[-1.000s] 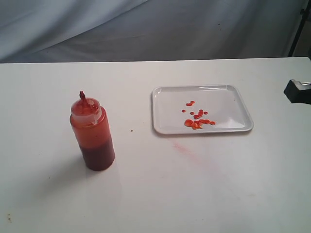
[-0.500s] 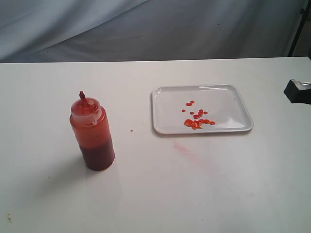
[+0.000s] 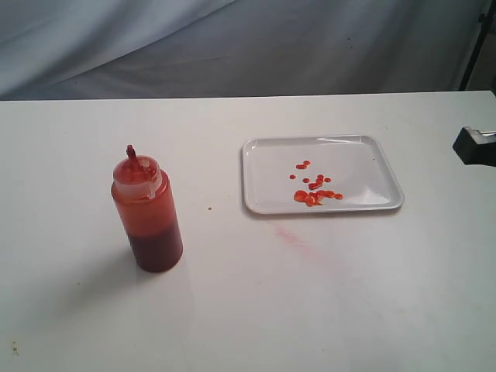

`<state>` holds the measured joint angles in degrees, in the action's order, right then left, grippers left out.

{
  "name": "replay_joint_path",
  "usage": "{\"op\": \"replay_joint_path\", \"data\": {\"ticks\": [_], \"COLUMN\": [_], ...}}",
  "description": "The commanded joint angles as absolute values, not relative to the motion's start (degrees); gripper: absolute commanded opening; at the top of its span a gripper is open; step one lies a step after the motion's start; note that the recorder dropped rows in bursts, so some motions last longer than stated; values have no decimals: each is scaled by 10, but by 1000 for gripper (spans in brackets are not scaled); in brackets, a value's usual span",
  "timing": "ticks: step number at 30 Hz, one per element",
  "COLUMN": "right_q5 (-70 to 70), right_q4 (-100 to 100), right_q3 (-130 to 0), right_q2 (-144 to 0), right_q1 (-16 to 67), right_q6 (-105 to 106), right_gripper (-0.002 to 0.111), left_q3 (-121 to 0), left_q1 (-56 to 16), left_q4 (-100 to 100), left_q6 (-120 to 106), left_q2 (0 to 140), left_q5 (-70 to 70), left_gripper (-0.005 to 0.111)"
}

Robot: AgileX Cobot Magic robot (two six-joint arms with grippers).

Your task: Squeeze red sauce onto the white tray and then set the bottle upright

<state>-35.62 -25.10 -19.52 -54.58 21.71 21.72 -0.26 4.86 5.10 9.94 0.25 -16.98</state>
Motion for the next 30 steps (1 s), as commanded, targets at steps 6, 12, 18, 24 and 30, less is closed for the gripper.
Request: {"op": "replay_joint_path", "data": {"ticks": [6, 12, 18, 24, 30], "right_q5": [-294, -212, -422, -424, -424], "right_q4": [-206, -58, -56, -56, -117], "right_q3": [-192, -105, 0, 0, 0], "right_q2": [-543, -543, -543, -543, -543], "right_q1": [212, 246, 269, 269, 269], "right_q6": [166, 133, 92, 91, 91], "right_gripper": [0, 0, 0, 0, 0], "left_q3": [0, 0, 0, 0, 0], "left_q1": [44, 44, 44, 44, 44], "left_q4": [53, 53, 53, 53, 53], "left_q6": [100, 100, 100, 100, 100], "left_q2": [0, 0, 0, 0, 0], "left_q5": [-165, -165, -165, -165, -165], "left_gripper": [1, 1, 1, 1, 1]}}
